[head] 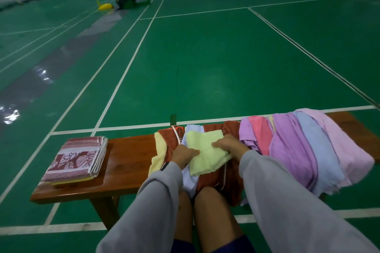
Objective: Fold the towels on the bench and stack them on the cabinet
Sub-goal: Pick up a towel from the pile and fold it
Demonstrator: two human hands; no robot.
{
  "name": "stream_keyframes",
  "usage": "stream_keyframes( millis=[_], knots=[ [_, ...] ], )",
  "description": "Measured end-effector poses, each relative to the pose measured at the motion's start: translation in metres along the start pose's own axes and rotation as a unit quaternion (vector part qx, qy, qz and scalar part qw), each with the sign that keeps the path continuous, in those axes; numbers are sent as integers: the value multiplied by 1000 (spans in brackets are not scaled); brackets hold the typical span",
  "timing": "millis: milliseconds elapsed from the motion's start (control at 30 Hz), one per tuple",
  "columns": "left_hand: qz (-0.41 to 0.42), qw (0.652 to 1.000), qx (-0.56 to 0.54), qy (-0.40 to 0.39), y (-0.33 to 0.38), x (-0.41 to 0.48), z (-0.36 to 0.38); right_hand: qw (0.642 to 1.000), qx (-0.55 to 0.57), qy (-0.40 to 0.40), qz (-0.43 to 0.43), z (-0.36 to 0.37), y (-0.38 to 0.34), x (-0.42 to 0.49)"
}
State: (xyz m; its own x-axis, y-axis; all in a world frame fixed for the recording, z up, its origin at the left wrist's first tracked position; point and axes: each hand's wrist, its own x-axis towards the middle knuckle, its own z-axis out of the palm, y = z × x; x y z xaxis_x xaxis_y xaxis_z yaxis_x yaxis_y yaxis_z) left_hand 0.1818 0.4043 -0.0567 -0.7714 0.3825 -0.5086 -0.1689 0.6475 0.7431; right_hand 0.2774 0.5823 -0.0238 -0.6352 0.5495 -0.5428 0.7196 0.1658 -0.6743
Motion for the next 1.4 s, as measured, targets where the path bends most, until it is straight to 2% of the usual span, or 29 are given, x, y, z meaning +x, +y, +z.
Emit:
stream_keyframes(
  millis=[67, 133, 267, 367, 433, 500, 600, 667, 767, 800, 933, 1033, 1167, 1267, 1400],
  knots=[
    [6, 999, 28, 17, -5, 3, 2, 997, 76, -14, 13, 1, -10, -3],
    [20, 1000, -13, 18, -8, 7, 5, 988, 153, -28, 13, 3, -24, -8],
    [-27, 980, -181, -73, 20, -29, -3, 940, 318, -128, -2, 10, -68, -29],
    [-14, 930, -350, -115, 29, -21, -18, 895, 413, -167, -17, 15, -88, -36],
    [7, 890, -438, -126, 33, -22, -34, 906, 397, -143, -28, 22, -91, -38],
    [6, 871, -482, -94, 29, -26, -52, 934, 337, -116, -30, 29, -92, -39],
    [40, 883, -468, -25, 8, -30, -84, 936, 318, -137, -58, 35, -100, -42],
    [36, 870, -489, -45, -2, -40, -107, 936, 300, -160, -92, 45, -109, -45],
    [6, 857, -511, -74, -17, -59, -141, 930, 298, -207, -54, 77, -119, -47],
    [-7, 862, -502, -69, -25, -62, -153, 933, 288, -212, -43, 90, -124, -48],
    [-4, 937, -338, -84, -51, -80, -206, 957, 206, -200, -46, 140, -154, -54],
    [-31, 952, -305, -6, -73, -74, -257, 964, 169, -200, -42, 179, -180, -53],
    [-28, 981, -190, 40, -106, -58, -322, 958, 131, -253, -21, 234, -217, -53],
    [-24, 962, -255, 96, -119, -46, -369, 955, 132, -264, -37, 273, -253, -56],
    [21, 935, -281, 213, -134, -26, -413, 946, 200, -247, -61, 323, -290, -44]
  ],
)
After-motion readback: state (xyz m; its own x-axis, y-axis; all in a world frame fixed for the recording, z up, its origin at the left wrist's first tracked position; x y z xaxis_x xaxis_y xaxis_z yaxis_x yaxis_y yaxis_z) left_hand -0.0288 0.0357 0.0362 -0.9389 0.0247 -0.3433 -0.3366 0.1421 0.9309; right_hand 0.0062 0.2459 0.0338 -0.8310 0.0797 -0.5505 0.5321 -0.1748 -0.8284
